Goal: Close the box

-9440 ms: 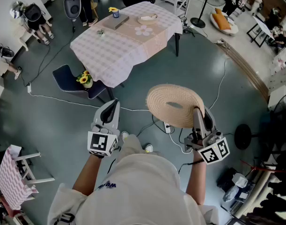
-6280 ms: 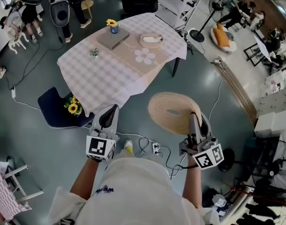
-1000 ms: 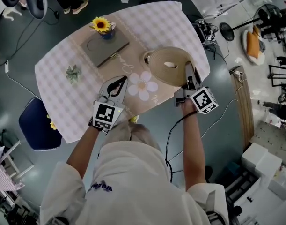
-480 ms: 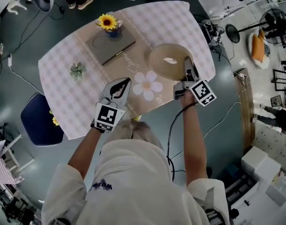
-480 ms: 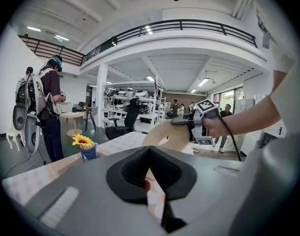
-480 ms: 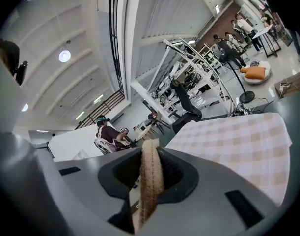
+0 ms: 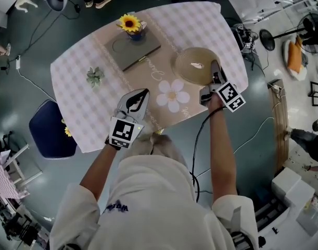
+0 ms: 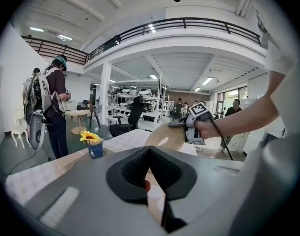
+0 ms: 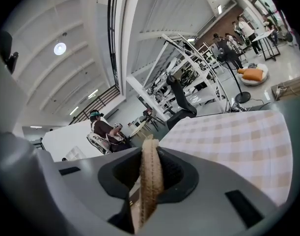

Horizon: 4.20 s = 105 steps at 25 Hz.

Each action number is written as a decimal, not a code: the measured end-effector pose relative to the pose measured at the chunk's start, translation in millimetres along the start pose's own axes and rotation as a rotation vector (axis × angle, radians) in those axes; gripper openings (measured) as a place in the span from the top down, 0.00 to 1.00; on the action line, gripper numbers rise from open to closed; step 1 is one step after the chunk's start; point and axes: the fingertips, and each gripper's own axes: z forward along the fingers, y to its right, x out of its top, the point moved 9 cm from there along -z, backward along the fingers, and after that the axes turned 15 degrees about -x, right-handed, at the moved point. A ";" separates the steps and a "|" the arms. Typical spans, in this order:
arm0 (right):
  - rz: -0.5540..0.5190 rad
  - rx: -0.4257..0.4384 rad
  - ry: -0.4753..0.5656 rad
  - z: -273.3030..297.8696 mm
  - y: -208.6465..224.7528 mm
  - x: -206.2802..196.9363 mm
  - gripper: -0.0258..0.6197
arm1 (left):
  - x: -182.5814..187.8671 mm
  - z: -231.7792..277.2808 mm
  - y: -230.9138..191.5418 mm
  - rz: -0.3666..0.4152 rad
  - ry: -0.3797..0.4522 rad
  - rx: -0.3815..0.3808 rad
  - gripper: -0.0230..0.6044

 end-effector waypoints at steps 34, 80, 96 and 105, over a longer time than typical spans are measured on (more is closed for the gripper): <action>-0.221 -0.112 -0.106 36.9 30.3 -17.3 0.83 | -16.0 -9.9 -8.4 -0.046 -0.013 0.037 0.96; -0.524 -0.086 -0.188 85.5 72.5 -27.4 0.79 | -23.1 -2.2 -8.4 -0.081 -0.078 0.018 0.96; -0.607 -0.079 -0.180 87.4 83.2 -33.8 0.77 | -30.9 -1.4 -1.7 -0.093 -0.106 0.012 0.96; -0.617 -0.080 -0.181 89.6 89.0 -37.1 0.76 | -35.5 -2.9 -1.0 -0.117 -0.105 0.021 0.96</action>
